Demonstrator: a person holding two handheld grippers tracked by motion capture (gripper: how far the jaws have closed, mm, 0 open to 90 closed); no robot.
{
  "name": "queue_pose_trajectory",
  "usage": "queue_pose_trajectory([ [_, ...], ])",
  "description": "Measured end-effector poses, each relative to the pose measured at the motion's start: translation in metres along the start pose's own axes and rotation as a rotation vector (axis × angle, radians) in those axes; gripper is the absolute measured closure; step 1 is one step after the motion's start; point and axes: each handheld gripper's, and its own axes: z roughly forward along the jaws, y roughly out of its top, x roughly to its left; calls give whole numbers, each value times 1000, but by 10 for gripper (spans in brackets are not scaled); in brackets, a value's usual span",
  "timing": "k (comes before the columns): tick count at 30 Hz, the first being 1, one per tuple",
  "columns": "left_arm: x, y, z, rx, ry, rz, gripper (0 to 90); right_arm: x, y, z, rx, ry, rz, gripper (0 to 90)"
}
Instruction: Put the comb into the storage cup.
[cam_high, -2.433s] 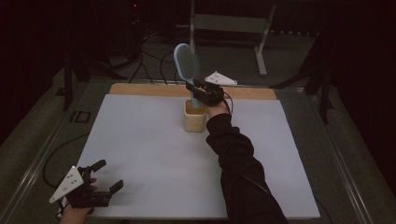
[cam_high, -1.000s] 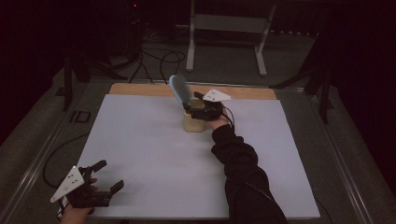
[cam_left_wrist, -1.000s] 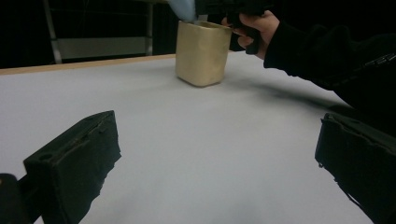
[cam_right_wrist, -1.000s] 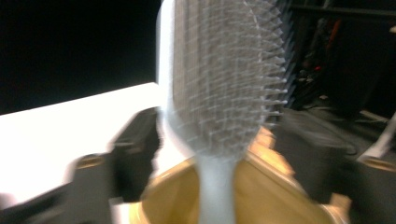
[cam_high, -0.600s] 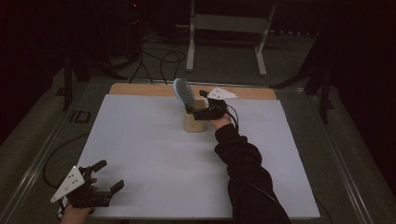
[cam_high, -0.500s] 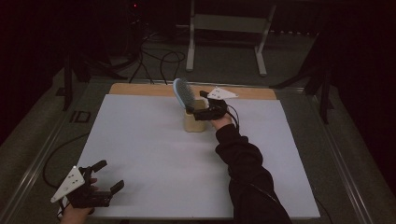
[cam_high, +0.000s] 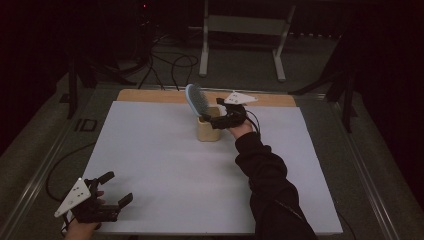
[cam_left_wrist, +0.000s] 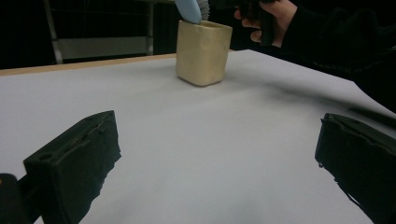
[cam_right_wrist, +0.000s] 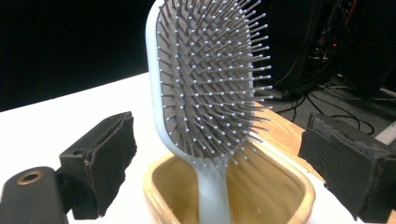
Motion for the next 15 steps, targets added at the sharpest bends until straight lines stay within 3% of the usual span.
queue_pose_trajectory([
  [15,0,0,-1,-1,2,1,0,3,0,-29,59,-24,26,95],
])
